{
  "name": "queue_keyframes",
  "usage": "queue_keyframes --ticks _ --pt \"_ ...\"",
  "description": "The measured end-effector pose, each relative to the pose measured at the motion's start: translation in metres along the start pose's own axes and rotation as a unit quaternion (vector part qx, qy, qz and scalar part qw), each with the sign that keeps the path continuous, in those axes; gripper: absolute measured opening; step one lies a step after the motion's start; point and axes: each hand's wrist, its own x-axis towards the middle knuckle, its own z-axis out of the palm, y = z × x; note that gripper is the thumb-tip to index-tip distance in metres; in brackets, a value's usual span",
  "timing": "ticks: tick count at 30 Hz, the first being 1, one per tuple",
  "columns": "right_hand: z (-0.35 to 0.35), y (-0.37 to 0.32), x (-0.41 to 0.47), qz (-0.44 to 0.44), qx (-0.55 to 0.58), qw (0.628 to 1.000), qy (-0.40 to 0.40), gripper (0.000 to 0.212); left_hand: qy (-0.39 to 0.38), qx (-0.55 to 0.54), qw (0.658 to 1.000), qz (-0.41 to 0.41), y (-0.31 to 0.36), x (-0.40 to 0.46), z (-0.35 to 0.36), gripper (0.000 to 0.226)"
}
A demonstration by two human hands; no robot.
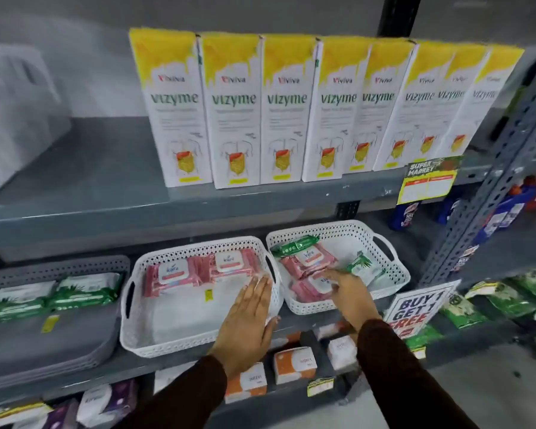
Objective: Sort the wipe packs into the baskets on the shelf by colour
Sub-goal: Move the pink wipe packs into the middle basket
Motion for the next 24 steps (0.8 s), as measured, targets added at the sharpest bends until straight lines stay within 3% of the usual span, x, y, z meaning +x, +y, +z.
queue_keyframes --ticks 2,5,8,12,15,21,24 --pt "-0.008 0.012 0.022 -0.038 0.020 0.997 -0.070 0.059 -0.003 0.006 1.000 -0.013 0.007 0.009 0.010 0.065" --pt "-0.011 0.020 0.053 -0.081 -0.042 0.980 -0.174 0.076 -0.011 0.037 0.999 -0.030 0.014 0.010 0.020 0.064" --pt "-0.004 0.023 0.073 -0.095 -0.076 0.963 -0.241 0.076 -0.025 0.053 0.998 -0.038 0.018 0.007 0.023 0.061" --pt "-0.004 0.031 0.089 -0.063 -0.053 0.966 -0.245 0.080 -0.053 0.052 0.996 -0.051 0.019 -0.005 0.023 0.061" --pt "-0.009 0.039 0.091 -0.014 0.048 0.967 -0.250 0.079 -0.051 0.048 0.995 -0.070 0.013 -0.013 0.018 0.061" --pt "-0.020 0.000 0.078 0.020 0.234 0.964 -0.125 0.051 -0.041 0.066 0.990 -0.115 -0.012 -0.038 0.010 0.063" --pt "-0.011 -0.045 0.070 0.012 0.318 0.943 -0.100 0.056 -0.032 0.055 0.988 -0.139 -0.028 -0.050 0.005 0.064"
